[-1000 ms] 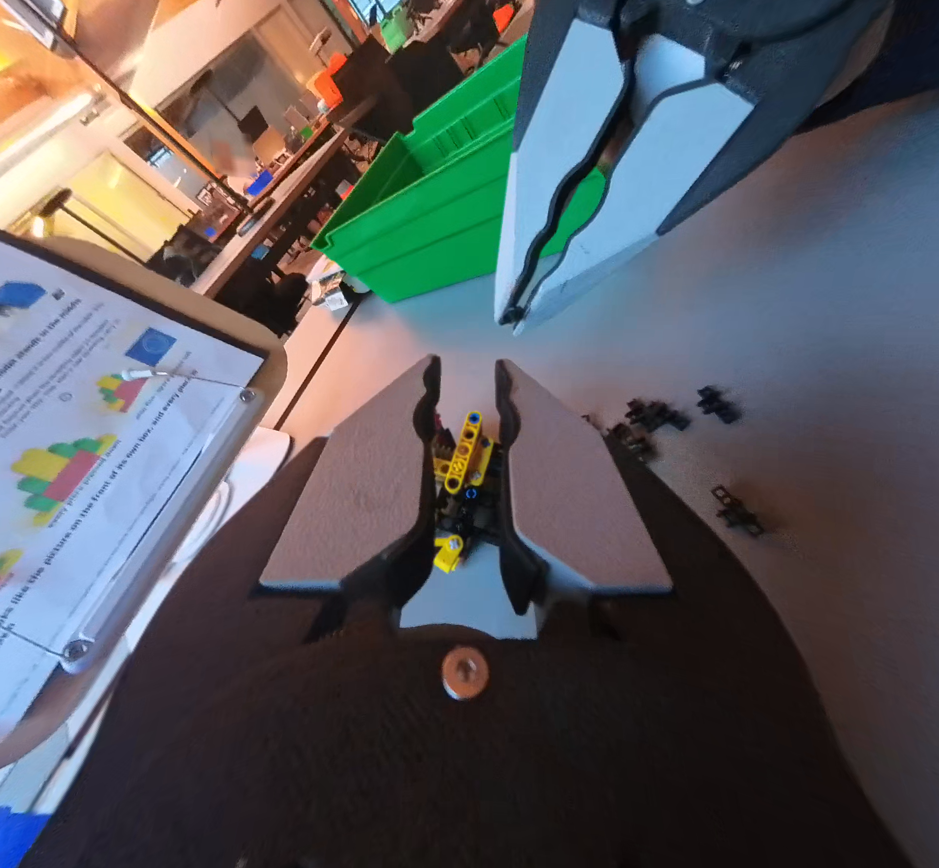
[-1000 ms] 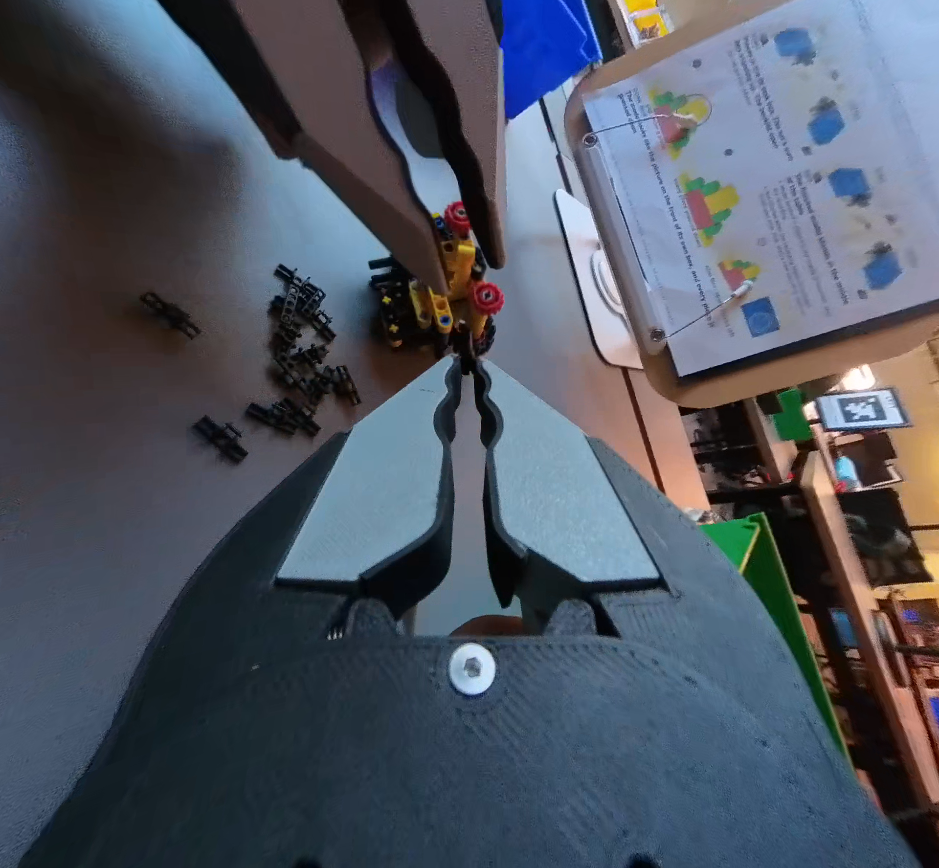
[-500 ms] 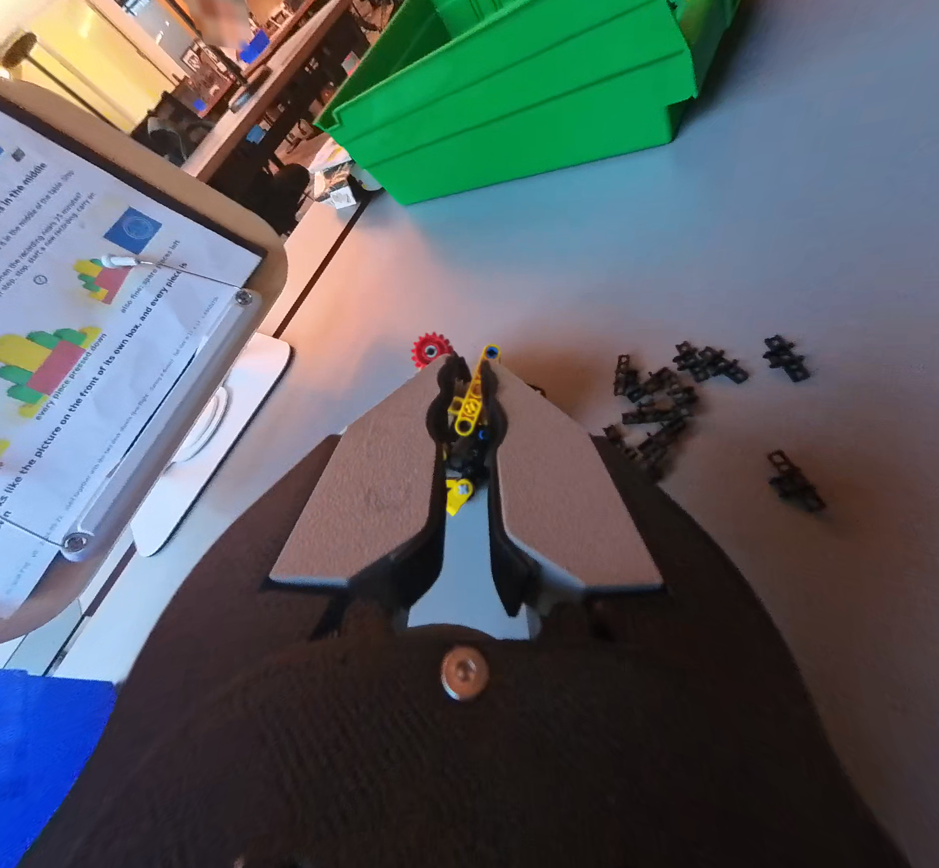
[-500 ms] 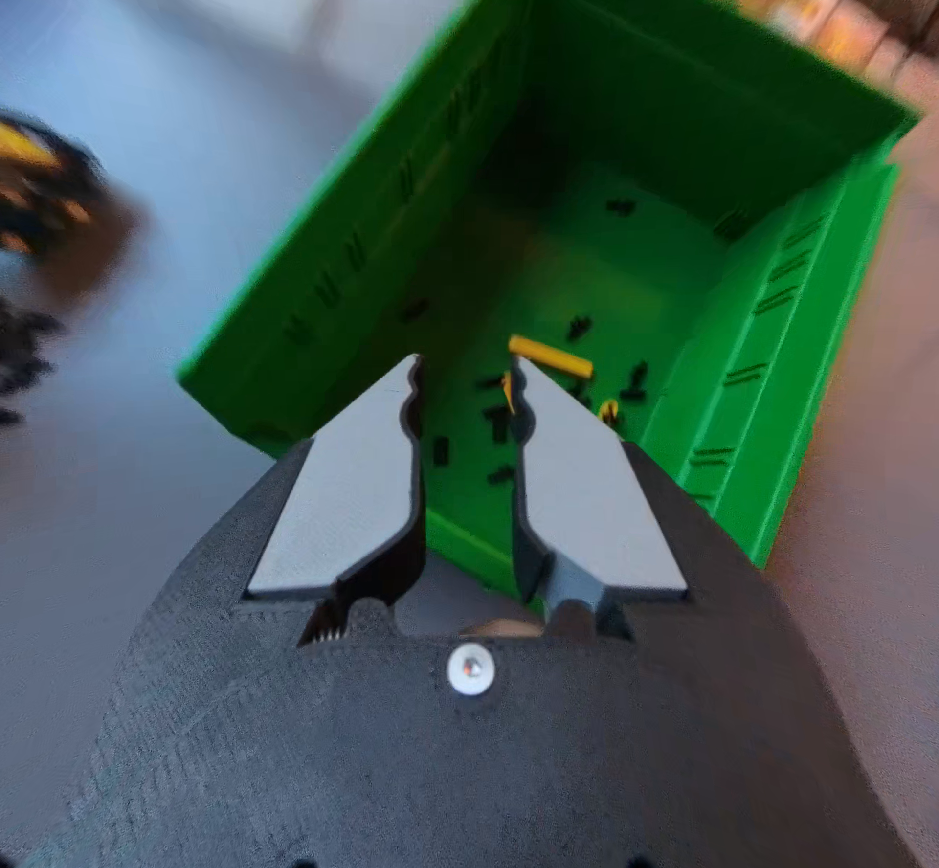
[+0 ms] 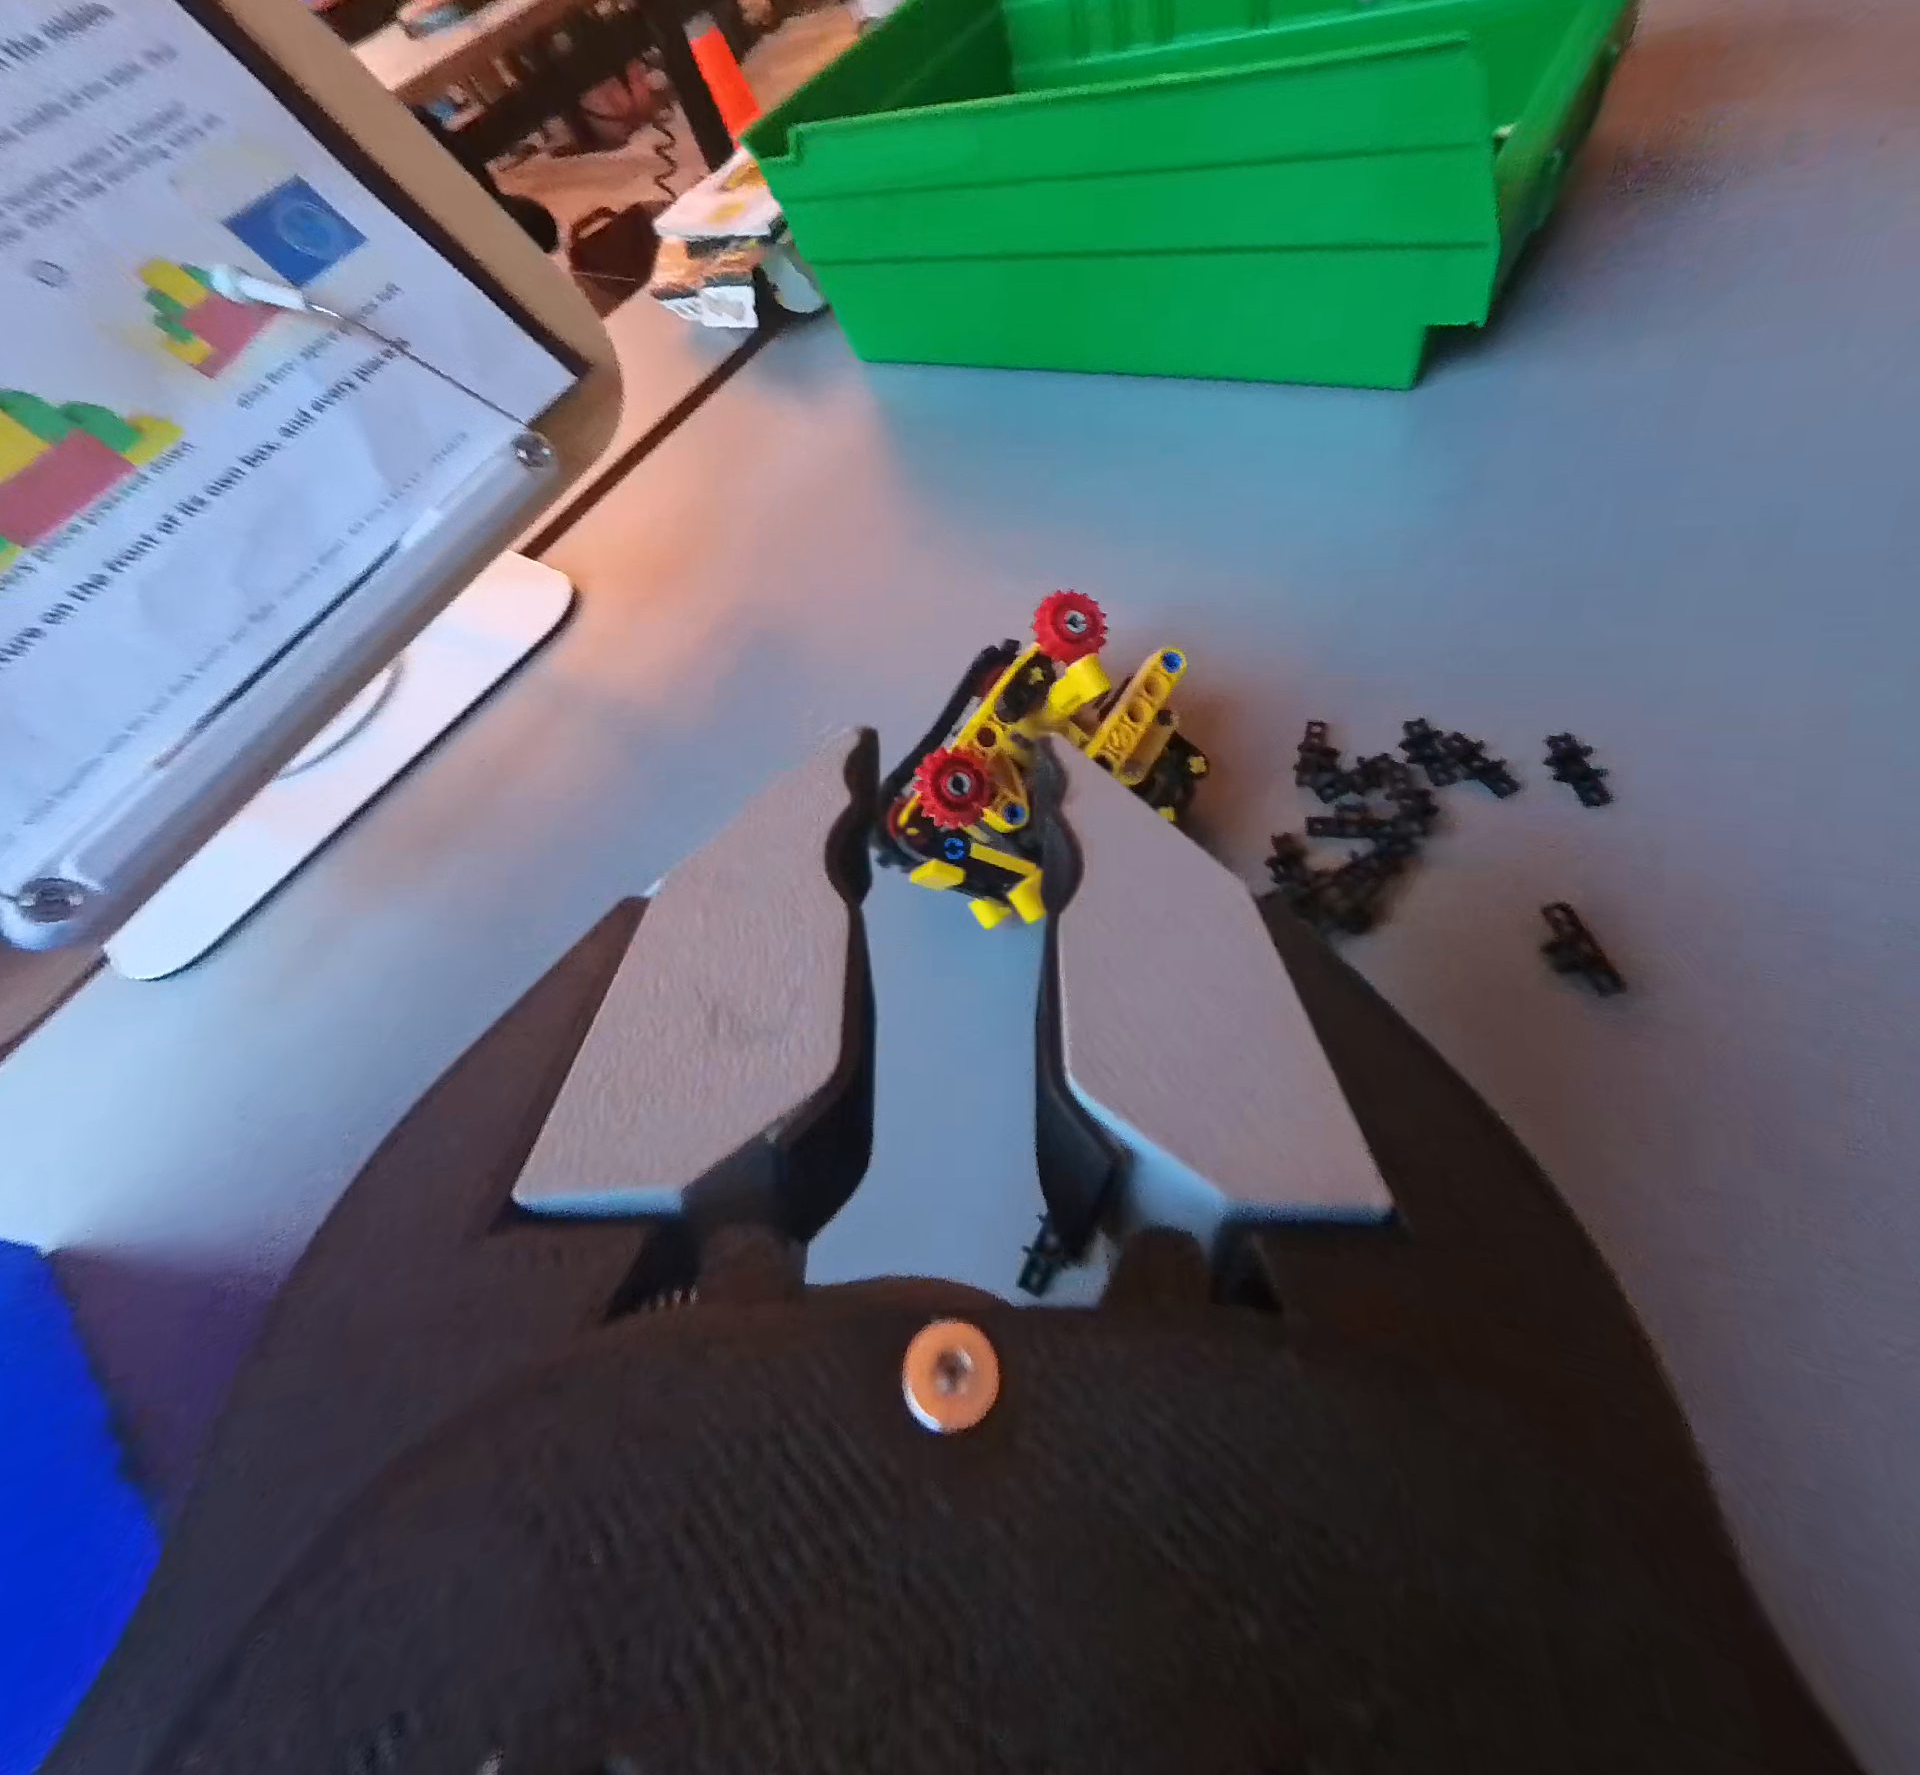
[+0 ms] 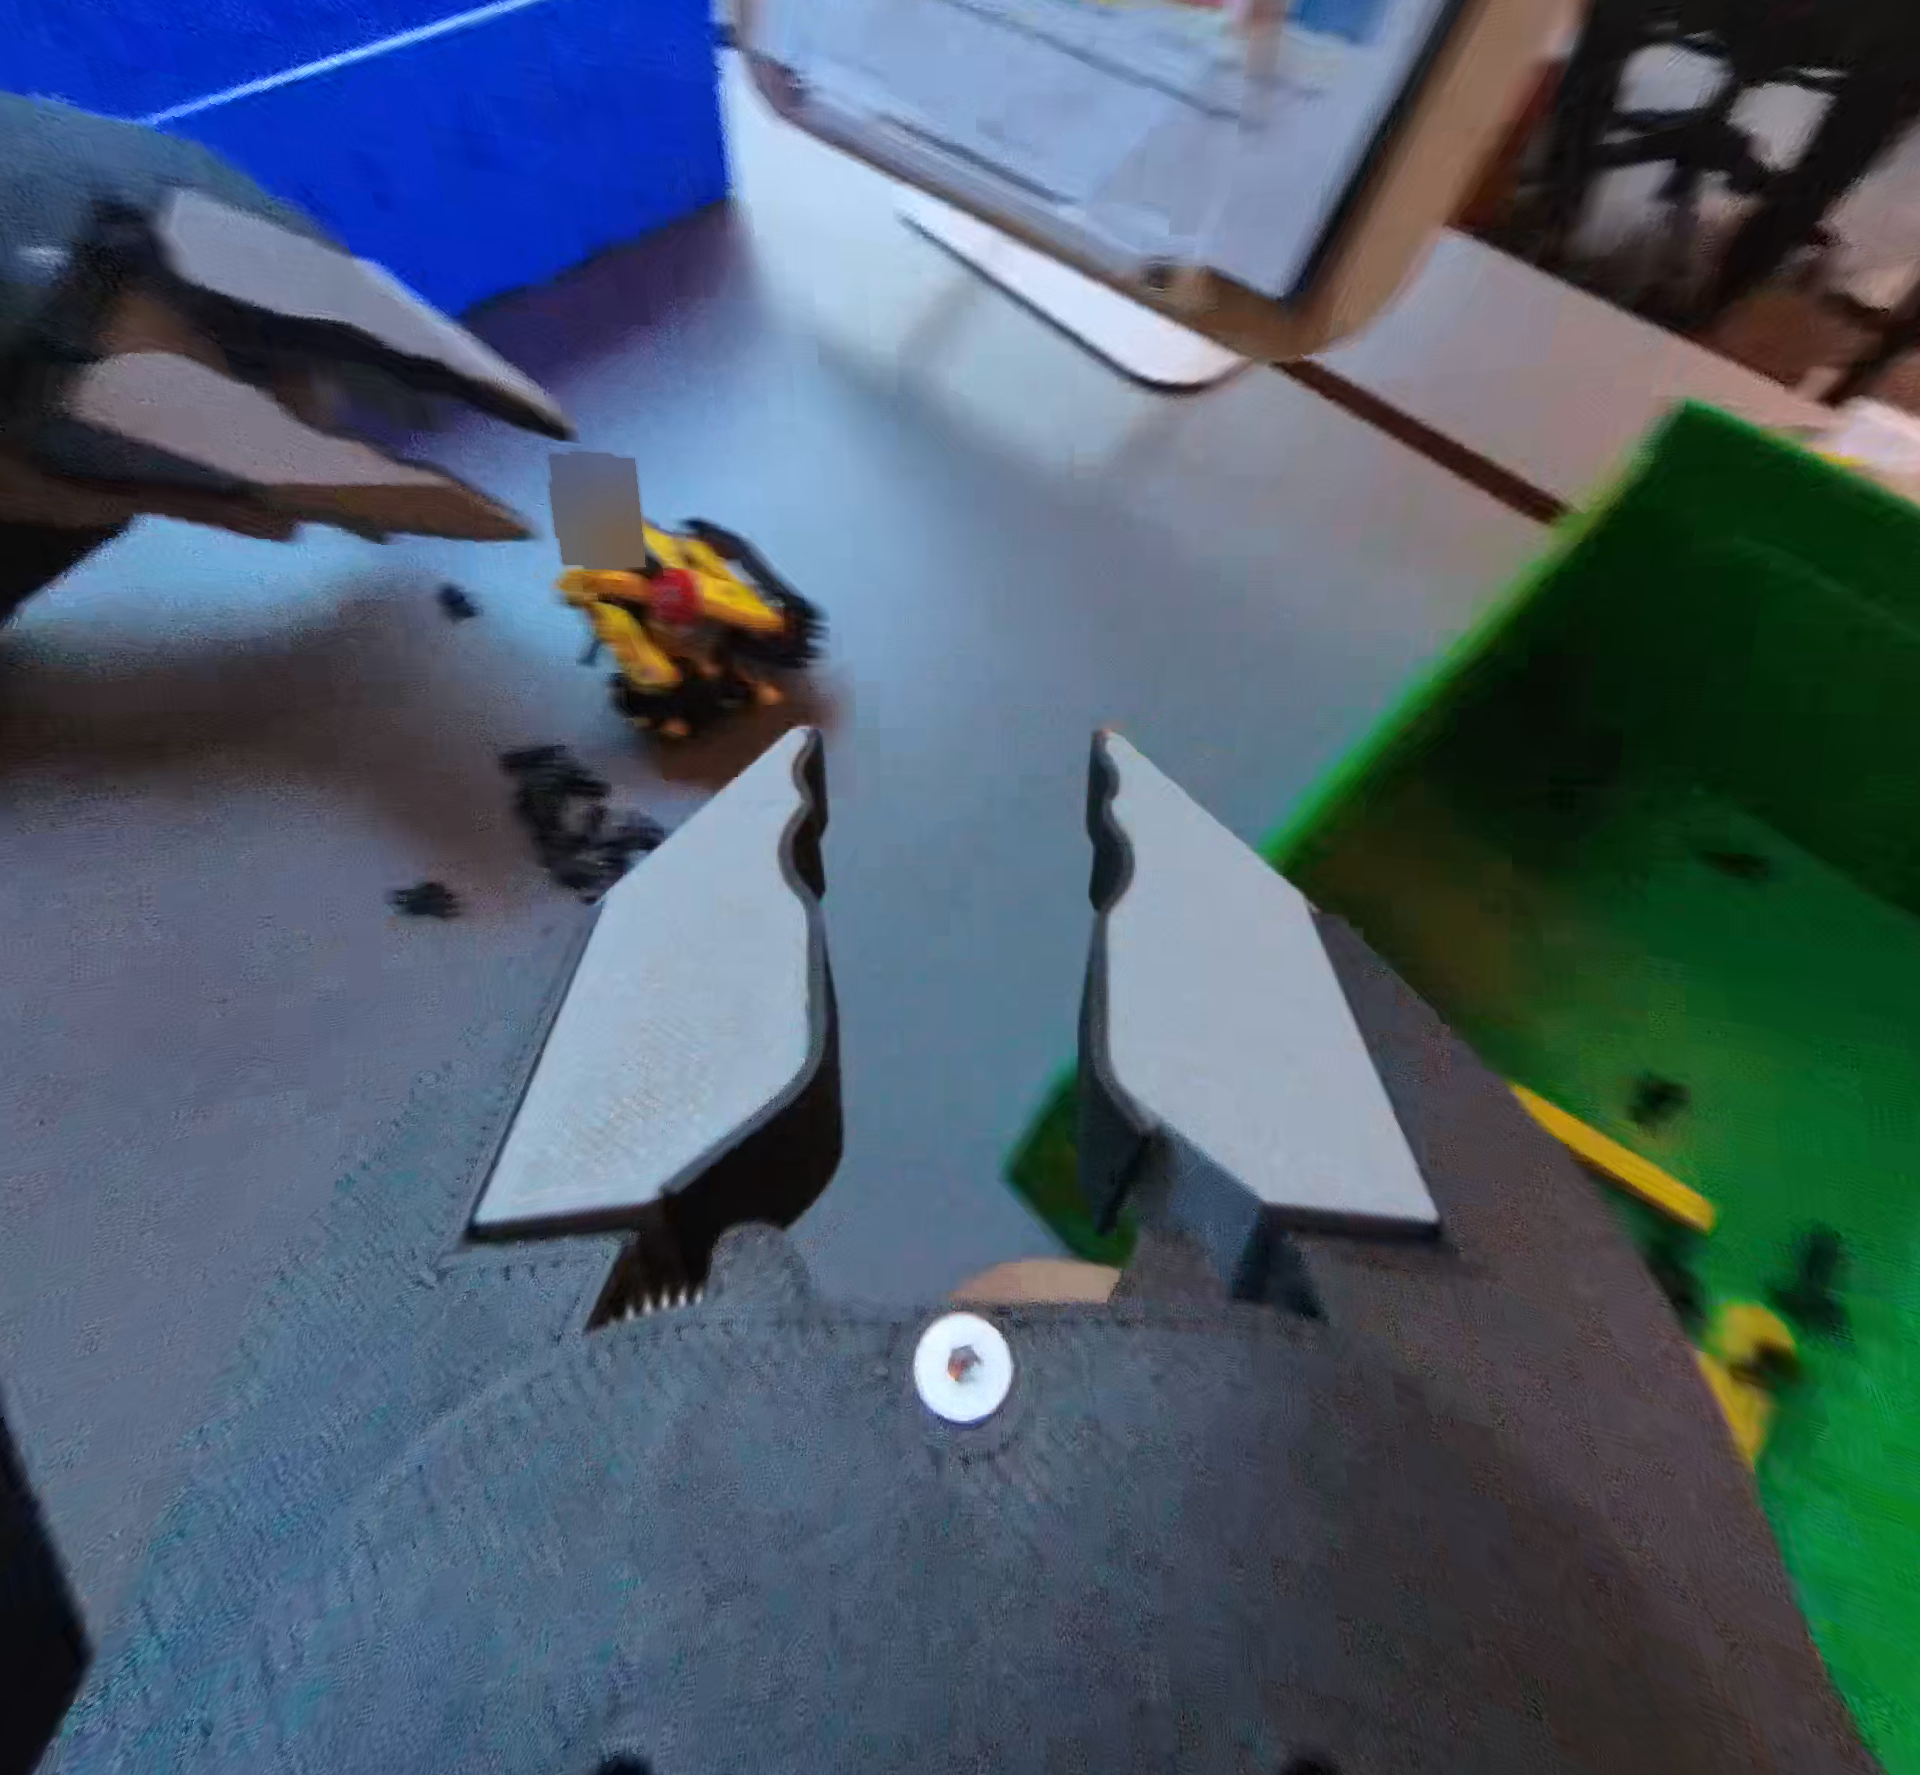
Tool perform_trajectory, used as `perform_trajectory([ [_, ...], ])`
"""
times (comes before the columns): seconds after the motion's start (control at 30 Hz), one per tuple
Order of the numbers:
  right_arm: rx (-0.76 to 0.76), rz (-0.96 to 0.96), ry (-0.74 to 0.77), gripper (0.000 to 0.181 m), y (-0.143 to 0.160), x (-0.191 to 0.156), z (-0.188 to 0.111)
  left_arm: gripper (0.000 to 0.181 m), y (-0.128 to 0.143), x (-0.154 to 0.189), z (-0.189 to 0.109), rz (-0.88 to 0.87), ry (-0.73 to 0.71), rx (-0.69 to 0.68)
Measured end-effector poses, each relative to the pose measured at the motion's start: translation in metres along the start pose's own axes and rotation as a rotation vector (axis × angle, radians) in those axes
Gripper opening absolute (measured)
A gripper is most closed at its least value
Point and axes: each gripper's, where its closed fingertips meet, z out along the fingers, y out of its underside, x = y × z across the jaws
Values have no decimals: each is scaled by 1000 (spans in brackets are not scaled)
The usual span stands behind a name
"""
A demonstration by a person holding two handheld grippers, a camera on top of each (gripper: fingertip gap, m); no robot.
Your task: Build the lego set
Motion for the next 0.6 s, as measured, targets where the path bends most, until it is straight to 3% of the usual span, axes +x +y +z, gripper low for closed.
perform_trajectory([
  [0.03,-7,-17,-91,47,-4,-27,15,26,2,2,1,-6,17,-3],
  [0.13,-19,-97,-261,45,-10,-81,57,26,7,5,6,17,22,-20],
  [0.2,-54,-174,-263,45,-6,-92,84,25,8,5,8,68,4,-21],
  [0.27,-58,-213,-286,33,-4,-98,101,24,9,8,11,111,1,-15],
  [0.43,-80,-172,-339,19,9,-97,110,27,18,14,17,116,34,-54],
  [0.6,-25,-67,-445,22,8,-109,112,13,23,21,22,179,45,-72],
])
